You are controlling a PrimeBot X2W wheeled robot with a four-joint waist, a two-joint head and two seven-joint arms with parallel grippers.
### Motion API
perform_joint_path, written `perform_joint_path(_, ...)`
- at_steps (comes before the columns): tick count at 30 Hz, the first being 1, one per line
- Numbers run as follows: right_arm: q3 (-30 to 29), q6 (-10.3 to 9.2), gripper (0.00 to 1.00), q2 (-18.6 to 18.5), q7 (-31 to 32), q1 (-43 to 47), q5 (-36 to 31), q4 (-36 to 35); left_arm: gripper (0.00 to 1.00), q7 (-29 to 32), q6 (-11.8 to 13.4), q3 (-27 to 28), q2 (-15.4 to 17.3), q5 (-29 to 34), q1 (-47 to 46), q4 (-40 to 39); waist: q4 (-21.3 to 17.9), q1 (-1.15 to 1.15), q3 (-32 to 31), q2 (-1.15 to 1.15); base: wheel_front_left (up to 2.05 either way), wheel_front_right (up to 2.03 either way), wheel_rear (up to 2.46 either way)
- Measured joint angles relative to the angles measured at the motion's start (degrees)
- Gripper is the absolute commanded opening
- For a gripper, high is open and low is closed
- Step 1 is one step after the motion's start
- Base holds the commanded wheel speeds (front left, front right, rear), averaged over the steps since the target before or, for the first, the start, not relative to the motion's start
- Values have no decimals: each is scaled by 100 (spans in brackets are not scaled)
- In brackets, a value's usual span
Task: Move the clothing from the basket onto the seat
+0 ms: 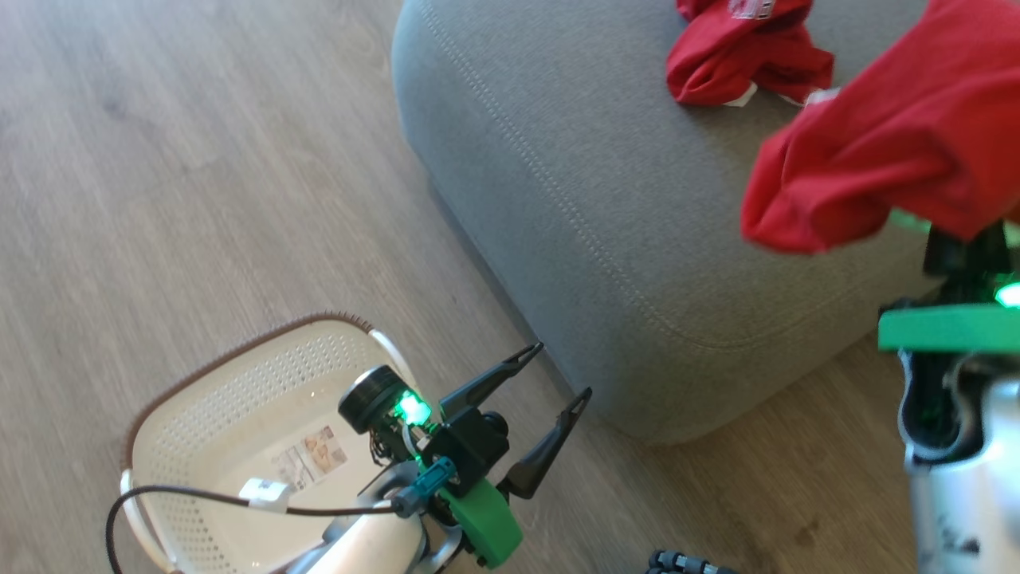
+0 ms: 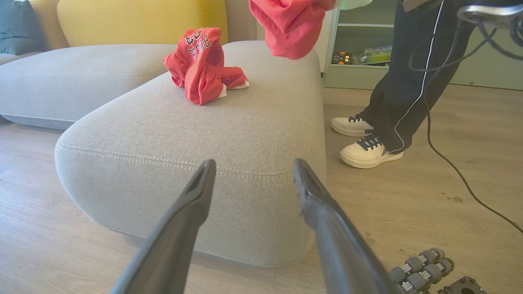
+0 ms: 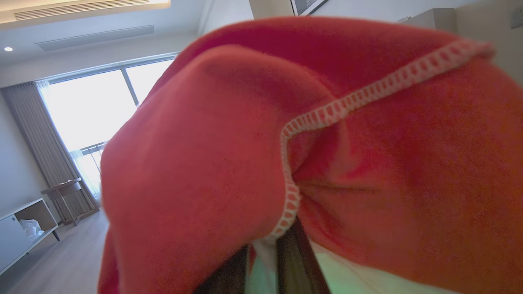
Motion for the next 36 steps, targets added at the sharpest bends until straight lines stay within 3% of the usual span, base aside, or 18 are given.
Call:
perform_joint_path(10, -166, 0, 0, -537, -1, -1150, 381, 977, 100, 0, -1, -26, 110, 1, -95, 12, 338, 0, 289, 0, 0, 0, 0)
perform_joint_path(17, 57, 0, 0, -747, -1, -2060, 503, 1927, 100, 0, 0, -21, 192, 49, -280, 9, 605, 0, 533, 0, 0, 0, 0)
perform_joint_path(36, 987, 1, 0, -2012, -1, -5066, 764, 4825, 100, 0, -1, 0, 198, 102, -772, 5, 1232, 0, 1375, 0, 0, 0, 0)
